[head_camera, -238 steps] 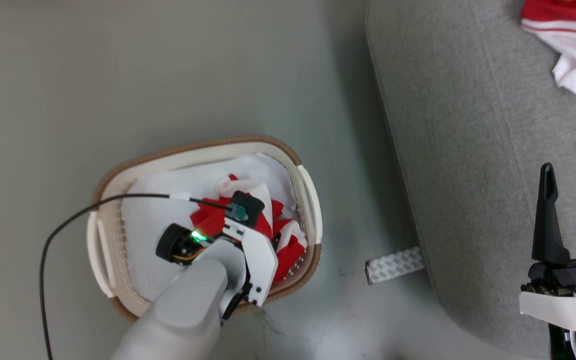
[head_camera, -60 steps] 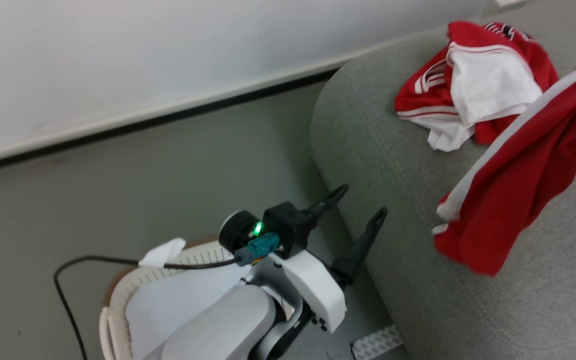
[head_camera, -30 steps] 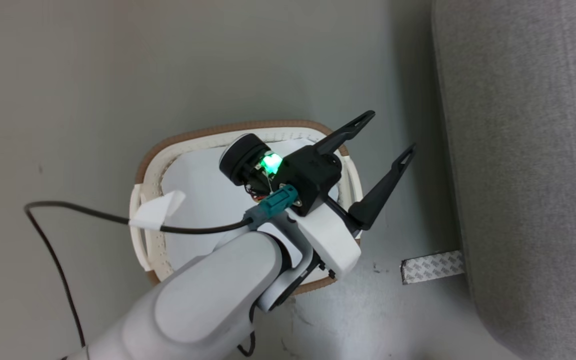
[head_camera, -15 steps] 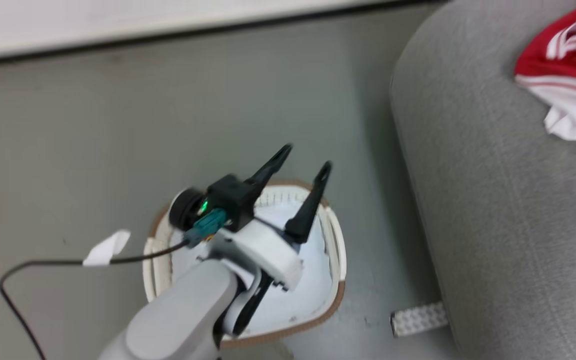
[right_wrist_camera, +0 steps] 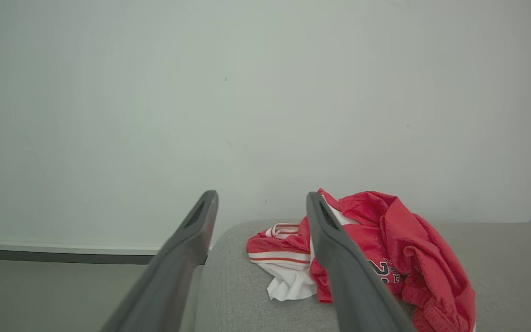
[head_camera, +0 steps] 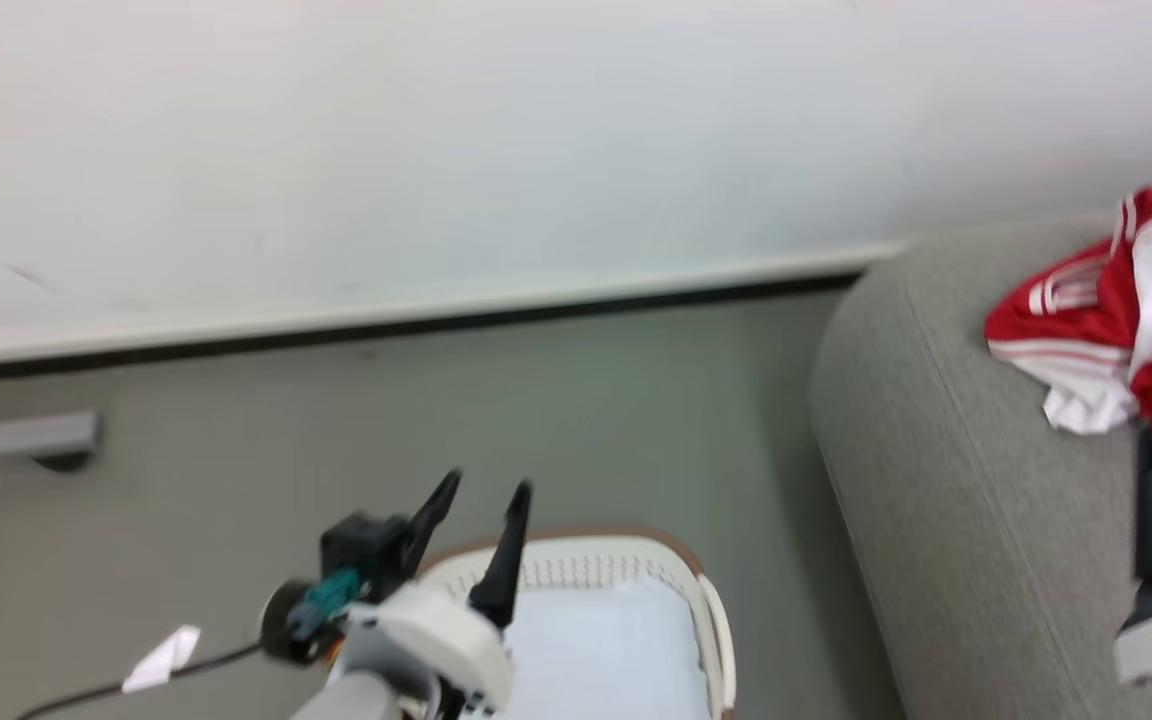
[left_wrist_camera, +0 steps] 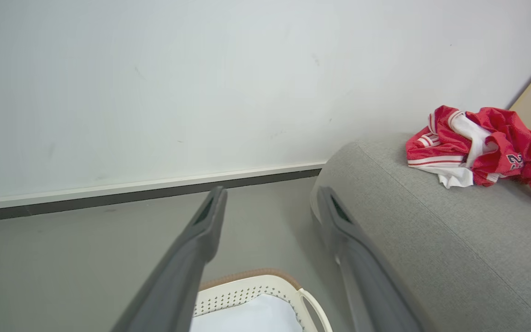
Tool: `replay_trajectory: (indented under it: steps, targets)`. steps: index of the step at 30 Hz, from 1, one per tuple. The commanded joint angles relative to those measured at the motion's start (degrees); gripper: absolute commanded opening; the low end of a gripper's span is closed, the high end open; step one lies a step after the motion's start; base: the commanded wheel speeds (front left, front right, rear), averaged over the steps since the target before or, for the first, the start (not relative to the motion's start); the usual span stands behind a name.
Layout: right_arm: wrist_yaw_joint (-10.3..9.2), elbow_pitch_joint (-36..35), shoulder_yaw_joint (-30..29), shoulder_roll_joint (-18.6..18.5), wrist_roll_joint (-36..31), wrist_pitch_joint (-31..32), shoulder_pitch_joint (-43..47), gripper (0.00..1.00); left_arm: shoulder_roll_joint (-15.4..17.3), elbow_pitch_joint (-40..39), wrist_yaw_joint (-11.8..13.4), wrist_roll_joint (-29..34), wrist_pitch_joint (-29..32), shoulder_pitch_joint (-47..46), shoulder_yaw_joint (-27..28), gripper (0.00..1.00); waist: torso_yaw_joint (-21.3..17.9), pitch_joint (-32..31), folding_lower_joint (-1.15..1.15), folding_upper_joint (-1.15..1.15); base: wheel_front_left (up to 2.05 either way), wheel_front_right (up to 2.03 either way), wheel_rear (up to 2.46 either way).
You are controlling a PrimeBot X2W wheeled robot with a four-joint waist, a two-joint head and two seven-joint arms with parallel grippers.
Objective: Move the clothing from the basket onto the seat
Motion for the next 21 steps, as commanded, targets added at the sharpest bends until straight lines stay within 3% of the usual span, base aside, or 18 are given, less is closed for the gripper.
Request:
replay_trajectory:
  steps: [1, 10, 21]
  targets:
    - [-0.14, -1.55, 0.62, 1.46, -0.07, 0.15, 3.83, 1.0, 0.86, 0.94, 0.51, -0.64, -0.55, 3.28, 1.14, 1.0, 4.03, -6.22, 0.02, 0.0, 0.0, 0.0, 0.0]
    - [-0.14, -3.23, 2.46, 5.86, -0.38, -0.51, 12.12, 1.0, 1.21, 0.23, 1.44, 1.91, -0.75, 11.21, 8.47, 1.0, 6.59, -8.66, 0.02, 0.0, 0.0, 0.0, 0.0]
    - [-0.13, -2.74, 1.57, 9.4, -4.32, -0.57, 17.35, 1.0, -2.13, -0.67, -1.56, 10.56, -0.78, 19.48, 18.3, 1.0, 7.4, -10.3, 0.02, 0.0, 0.0, 0.0, 0.0]
